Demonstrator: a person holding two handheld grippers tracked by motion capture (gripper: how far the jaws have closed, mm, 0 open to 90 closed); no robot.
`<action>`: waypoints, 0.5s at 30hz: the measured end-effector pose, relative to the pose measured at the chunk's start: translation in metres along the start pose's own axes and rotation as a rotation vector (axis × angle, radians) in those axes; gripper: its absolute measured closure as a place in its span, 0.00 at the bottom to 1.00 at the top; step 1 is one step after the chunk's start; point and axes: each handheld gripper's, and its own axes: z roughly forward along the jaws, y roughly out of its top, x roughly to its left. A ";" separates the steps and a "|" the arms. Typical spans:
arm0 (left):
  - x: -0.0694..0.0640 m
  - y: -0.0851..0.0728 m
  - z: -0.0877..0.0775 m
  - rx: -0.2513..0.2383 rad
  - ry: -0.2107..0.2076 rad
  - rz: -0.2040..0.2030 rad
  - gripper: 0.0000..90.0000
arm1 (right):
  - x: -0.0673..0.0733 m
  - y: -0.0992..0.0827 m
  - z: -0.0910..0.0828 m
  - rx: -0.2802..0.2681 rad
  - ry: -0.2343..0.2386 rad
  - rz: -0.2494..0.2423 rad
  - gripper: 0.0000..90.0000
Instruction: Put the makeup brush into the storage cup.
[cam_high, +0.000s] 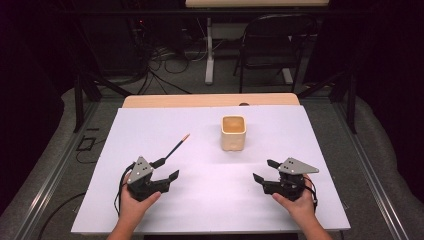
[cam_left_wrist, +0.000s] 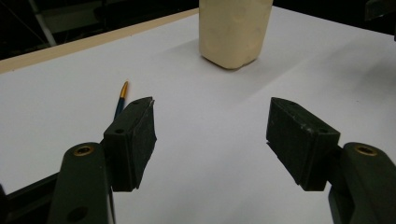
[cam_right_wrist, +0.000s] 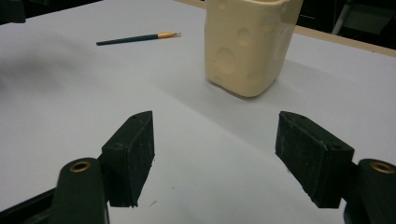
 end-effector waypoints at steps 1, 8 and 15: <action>0.001 0.000 0.001 0.010 0.003 0.000 0.37 | 0.000 0.000 0.000 0.002 0.001 0.001 0.31; 0.006 -0.003 0.001 0.040 0.025 -0.016 0.37 | 0.002 0.000 0.001 0.006 0.000 -0.009 0.31; 0.009 -0.004 0.002 0.071 0.047 -0.022 0.38 | 0.001 0.000 0.003 0.013 0.001 -0.009 0.31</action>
